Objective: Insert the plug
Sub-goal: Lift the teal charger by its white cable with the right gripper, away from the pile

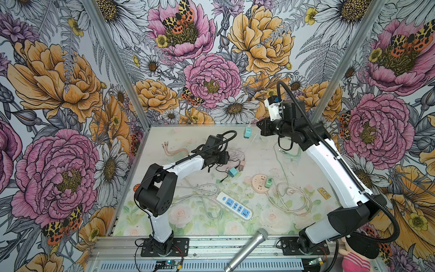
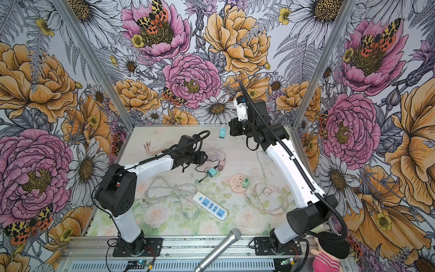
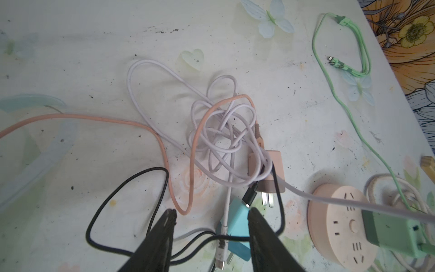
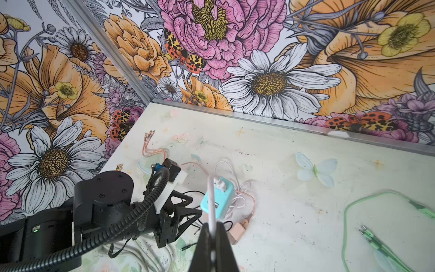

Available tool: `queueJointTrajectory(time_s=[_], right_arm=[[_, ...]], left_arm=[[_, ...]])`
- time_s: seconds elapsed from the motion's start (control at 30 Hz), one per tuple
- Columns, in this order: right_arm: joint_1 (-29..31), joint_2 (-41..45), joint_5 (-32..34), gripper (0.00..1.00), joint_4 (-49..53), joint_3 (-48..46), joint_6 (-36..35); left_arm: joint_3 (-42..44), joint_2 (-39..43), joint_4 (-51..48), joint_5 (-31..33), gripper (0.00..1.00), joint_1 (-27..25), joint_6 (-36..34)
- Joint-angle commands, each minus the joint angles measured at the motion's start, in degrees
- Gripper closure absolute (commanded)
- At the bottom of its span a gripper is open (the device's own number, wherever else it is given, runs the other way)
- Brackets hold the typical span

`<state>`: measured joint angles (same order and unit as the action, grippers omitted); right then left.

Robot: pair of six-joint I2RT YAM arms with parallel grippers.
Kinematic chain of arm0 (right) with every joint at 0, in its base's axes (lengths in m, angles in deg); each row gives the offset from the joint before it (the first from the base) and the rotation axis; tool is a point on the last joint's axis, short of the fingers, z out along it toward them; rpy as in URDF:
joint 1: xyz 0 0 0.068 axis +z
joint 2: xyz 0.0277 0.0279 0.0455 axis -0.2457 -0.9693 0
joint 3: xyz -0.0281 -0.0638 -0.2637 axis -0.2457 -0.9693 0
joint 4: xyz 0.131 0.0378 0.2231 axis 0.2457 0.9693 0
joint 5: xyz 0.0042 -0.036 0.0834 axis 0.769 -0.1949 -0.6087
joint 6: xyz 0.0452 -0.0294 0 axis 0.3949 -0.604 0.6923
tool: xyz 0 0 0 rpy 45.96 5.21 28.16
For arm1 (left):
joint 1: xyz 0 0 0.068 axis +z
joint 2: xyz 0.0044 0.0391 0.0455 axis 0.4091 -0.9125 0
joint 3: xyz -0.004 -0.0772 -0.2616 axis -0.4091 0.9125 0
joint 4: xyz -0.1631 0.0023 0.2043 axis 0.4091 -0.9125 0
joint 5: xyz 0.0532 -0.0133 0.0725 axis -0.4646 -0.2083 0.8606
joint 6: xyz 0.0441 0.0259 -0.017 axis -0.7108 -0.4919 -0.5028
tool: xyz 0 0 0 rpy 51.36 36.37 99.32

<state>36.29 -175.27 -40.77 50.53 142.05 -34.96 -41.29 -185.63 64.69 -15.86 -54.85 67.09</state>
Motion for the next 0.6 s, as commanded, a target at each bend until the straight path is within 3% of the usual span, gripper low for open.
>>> queueJointTrajectory(time_s=[0.0,0.3,0.57], right_arm=[[0.0,1.6,0.2,1.0,0.1,1.5,-0.9],[-0.4,0.3,2.6,1.0,0.0,0.6,-1.8],[-1.3,-1.9,0.9,1.0,-0.1,1.7,-1.4]], left_arm=[[-1.4,-0.2,-0.8,-0.1,0.48,-0.8,0.3],[1.5,5.8,-0.9,-0.2,0.49,-2.0,0.5],[3.6,12.1,-4.4,0.0,0.49,-7.1,-1.8]])
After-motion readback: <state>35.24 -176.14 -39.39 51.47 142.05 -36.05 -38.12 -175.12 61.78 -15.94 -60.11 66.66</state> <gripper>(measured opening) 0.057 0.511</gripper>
